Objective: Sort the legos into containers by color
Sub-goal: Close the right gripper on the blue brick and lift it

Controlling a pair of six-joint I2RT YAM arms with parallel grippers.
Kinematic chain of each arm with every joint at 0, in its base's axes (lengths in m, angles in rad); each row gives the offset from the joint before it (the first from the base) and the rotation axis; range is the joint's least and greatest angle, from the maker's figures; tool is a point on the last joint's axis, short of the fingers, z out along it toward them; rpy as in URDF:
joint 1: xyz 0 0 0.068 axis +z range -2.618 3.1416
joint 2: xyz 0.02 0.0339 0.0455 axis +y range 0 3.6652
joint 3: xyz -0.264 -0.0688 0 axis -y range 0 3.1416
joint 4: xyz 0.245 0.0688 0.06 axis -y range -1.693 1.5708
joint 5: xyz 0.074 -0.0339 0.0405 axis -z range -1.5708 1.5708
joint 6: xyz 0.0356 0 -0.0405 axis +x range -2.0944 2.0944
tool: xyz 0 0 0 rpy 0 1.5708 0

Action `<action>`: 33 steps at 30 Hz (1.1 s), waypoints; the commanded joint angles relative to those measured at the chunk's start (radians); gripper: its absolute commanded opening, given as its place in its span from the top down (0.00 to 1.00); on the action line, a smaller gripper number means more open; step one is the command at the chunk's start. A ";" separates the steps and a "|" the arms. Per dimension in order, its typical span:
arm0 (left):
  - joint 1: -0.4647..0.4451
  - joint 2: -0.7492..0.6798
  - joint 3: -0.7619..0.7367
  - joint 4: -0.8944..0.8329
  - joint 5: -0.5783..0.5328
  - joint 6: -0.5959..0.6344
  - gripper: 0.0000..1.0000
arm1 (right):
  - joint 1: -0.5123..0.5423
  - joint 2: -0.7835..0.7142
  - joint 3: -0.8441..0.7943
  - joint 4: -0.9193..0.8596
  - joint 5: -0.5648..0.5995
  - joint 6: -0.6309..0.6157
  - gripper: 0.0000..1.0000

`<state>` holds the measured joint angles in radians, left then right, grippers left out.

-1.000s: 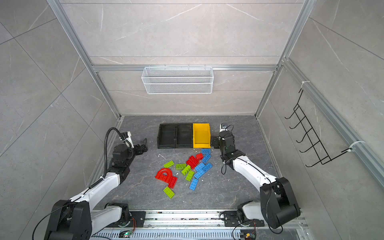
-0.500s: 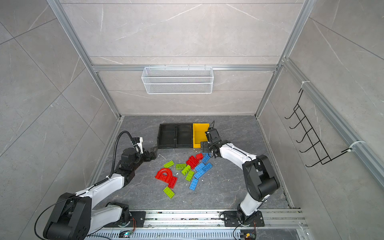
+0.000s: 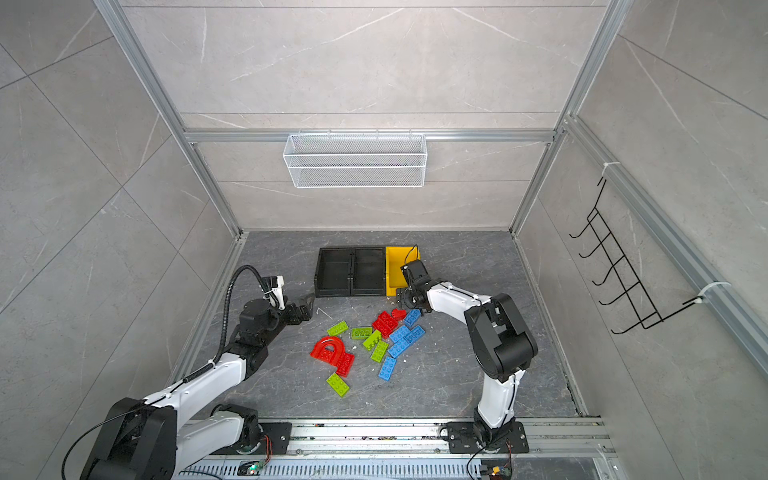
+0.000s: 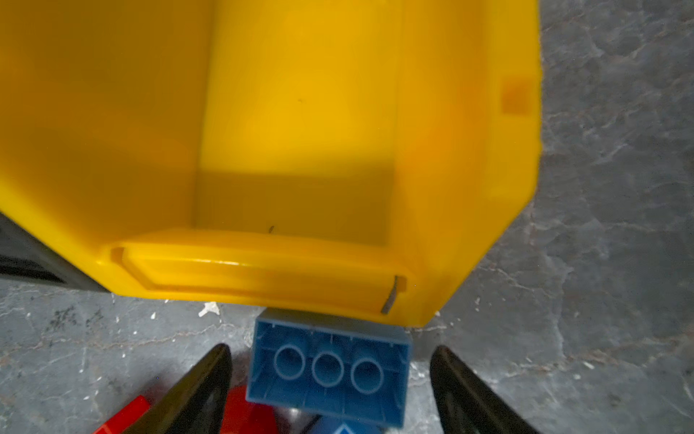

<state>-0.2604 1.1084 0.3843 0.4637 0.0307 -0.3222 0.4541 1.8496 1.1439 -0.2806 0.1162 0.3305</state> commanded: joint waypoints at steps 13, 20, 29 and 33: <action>-0.006 -0.045 -0.002 0.036 -0.014 0.025 0.00 | 0.006 0.062 0.044 -0.012 0.071 0.025 0.20; -0.005 -0.055 -0.002 0.029 -0.017 0.029 0.00 | 0.005 0.070 0.032 0.017 0.041 0.027 0.27; -0.005 -0.050 0.006 0.020 -0.017 0.031 0.00 | 0.006 0.027 -0.017 0.051 0.043 0.029 0.36; -0.005 -0.059 0.006 0.017 -0.016 0.030 0.00 | 0.005 -0.020 -0.043 0.060 0.061 0.028 0.37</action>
<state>-0.2623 1.0729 0.3817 0.4622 0.0269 -0.3168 0.4541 1.8763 1.1301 -0.2230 0.1581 0.3485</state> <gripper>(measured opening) 0.996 0.668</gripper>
